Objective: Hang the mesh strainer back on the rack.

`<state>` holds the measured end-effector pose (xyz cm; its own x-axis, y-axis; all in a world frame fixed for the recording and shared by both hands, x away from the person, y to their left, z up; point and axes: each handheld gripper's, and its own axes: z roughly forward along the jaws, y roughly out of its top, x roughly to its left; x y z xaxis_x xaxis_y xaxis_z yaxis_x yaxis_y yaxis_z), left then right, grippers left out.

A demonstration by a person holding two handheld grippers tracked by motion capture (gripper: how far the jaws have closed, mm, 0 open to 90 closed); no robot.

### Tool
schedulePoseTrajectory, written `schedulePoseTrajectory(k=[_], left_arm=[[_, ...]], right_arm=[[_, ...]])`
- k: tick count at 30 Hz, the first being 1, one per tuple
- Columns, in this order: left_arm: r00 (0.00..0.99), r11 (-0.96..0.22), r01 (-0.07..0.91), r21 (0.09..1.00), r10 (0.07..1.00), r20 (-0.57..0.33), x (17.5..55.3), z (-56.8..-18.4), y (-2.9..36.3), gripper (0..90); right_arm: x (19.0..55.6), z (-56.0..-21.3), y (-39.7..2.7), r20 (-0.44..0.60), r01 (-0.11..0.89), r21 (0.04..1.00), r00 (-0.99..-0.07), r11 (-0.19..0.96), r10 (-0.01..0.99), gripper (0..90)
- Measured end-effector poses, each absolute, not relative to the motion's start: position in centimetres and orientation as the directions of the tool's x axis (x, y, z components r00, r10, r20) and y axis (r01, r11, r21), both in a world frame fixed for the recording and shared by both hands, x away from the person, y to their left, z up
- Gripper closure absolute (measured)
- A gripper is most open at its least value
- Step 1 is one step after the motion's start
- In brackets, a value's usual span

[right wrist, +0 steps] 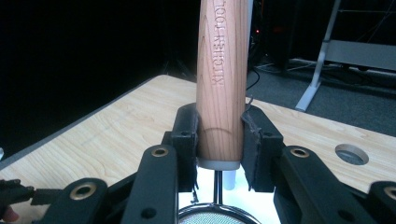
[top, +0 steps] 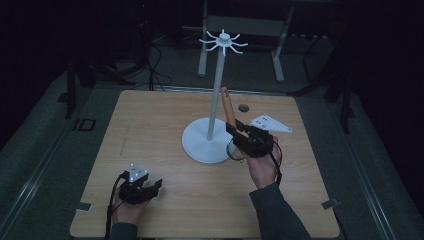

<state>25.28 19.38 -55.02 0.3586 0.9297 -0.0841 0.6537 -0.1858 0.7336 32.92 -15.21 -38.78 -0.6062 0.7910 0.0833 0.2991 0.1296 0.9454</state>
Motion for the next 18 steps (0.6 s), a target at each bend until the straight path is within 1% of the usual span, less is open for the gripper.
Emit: schedulePoseTrajectory(k=[5,18], left_arm=[[0.358,-0.185,0.653,0.735,0.93,-0.085,25.28,-55.0,19.41,41.5],[0.358,-0.184,0.653,0.735,0.93,-0.085,25.28,-54.99,19.42,41.5]], right_arm=[[33.05,-38.41,-15.48,0.1,0.297,0.949,-0.6,0.105,0.794,69.1],[33.28,-37.71,-15.8,0.102,0.284,0.955,-0.59,0.087,0.801,69.1]])
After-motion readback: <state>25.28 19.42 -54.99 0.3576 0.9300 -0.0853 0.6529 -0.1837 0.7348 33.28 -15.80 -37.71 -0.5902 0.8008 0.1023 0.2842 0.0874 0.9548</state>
